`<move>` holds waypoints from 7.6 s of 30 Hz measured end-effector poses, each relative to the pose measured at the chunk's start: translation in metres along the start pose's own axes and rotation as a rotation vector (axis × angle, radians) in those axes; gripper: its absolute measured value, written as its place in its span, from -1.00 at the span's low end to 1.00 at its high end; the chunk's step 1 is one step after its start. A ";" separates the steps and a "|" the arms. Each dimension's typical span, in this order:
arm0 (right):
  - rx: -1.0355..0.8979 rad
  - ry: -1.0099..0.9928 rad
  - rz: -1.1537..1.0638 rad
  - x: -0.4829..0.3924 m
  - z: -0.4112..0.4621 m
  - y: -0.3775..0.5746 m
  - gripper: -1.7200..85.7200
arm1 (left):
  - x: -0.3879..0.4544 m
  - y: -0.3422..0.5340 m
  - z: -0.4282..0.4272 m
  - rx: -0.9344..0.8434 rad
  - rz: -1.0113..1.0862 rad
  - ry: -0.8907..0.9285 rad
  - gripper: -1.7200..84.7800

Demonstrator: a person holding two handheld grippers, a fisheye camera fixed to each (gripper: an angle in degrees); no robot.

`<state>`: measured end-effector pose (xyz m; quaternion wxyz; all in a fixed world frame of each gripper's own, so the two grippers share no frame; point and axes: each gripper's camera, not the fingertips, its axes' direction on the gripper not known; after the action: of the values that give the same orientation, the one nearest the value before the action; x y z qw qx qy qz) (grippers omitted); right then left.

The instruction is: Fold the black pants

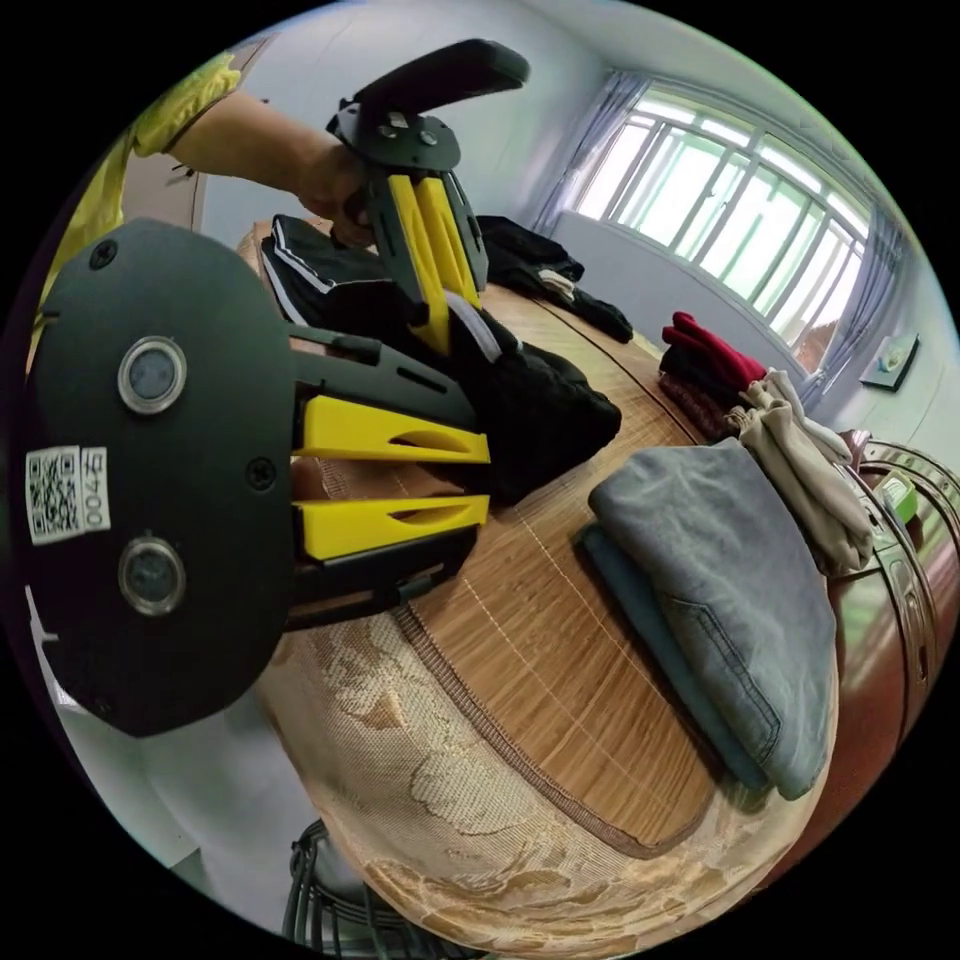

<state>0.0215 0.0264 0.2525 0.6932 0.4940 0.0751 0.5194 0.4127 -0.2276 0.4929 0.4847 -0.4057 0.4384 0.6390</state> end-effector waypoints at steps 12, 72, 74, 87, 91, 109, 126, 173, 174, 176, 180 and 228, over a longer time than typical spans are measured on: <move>0.003 -0.170 0.057 -0.015 0.001 0.005 -0.72 | 0.025 -0.019 0.043 -0.064 0.006 -0.002 -0.83; -0.959 0.539 -1.037 -0.633 0.128 -0.020 -0.97 | 0.434 0.929 1.053 0.231 -1.268 -0.004 -0.77; -0.960 0.528 -1.019 -0.641 0.125 -0.022 -0.97 | 0.431 0.897 1.086 0.293 -1.138 0.032 -0.89; -0.912 0.536 -1.071 -0.677 0.109 -0.008 -0.96 | 0.498 0.832 1.307 -0.043 -0.932 0.064 -0.93; -0.934 0.551 -1.072 -0.687 0.106 -0.006 -0.94 | 0.508 0.818 1.386 0.080 -1.082 0.117 -0.90; -0.931 0.226 -1.064 -0.790 0.104 0.014 -0.68 | 0.517 0.683 1.661 0.315 -1.412 0.544 -0.64; -1.052 0.416 -1.206 -0.813 0.159 0.075 -0.71 | 0.562 0.539 1.793 0.225 -1.434 0.630 -0.72; -0.530 0.075 -1.593 -0.744 0.102 0.267 -0.69 | 0.759 0.493 1.823 0.340 -1.334 0.163 -0.69; -0.538 0.080 -1.602 -0.742 0.104 0.268 -0.71 | 0.757 0.493 1.820 0.332 -1.321 0.155 -0.70; -0.548 0.116 -1.633 -0.736 0.110 0.272 -0.80 | 0.749 0.495 1.808 0.303 -1.274 0.142 -0.76; -0.494 0.106 -1.569 -0.733 0.104 0.259 -0.87 | 0.729 0.514 1.771 0.364 -1.301 0.179 -0.84; -0.309 0.009 -1.282 -0.730 0.062 0.140 -0.93 | 0.268 0.691 1.251 0.161 -0.850 0.051 -0.91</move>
<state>-0.3586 -0.5946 0.0919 0.9278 0.2441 0.2820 0.0107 -0.4320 0.9355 0.7136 0.7239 -0.5267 0.2924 0.3362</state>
